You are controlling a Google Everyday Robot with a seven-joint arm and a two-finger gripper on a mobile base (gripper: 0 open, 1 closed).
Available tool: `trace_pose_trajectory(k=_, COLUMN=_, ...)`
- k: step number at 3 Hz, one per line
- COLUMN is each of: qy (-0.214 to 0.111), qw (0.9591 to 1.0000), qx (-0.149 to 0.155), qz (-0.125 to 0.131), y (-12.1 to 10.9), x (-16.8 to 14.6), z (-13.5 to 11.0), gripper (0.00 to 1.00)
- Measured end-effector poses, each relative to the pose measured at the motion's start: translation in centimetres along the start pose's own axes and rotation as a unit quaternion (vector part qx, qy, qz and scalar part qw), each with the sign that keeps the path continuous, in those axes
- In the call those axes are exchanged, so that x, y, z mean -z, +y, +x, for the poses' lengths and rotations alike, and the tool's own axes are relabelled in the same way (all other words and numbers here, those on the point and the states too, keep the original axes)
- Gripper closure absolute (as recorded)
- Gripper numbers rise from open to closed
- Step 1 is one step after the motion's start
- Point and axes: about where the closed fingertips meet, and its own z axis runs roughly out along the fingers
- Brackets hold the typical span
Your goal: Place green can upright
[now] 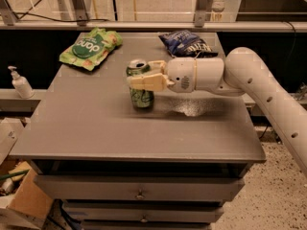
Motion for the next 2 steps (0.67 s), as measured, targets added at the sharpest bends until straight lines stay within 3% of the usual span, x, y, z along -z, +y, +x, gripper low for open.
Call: trace_pose_trajectory(k=2, qy=-0.004, qw=0.9999, qx=-0.007, qz=0.008, y=-0.36, x=1.22, z=-1.25, gripper=0.14)
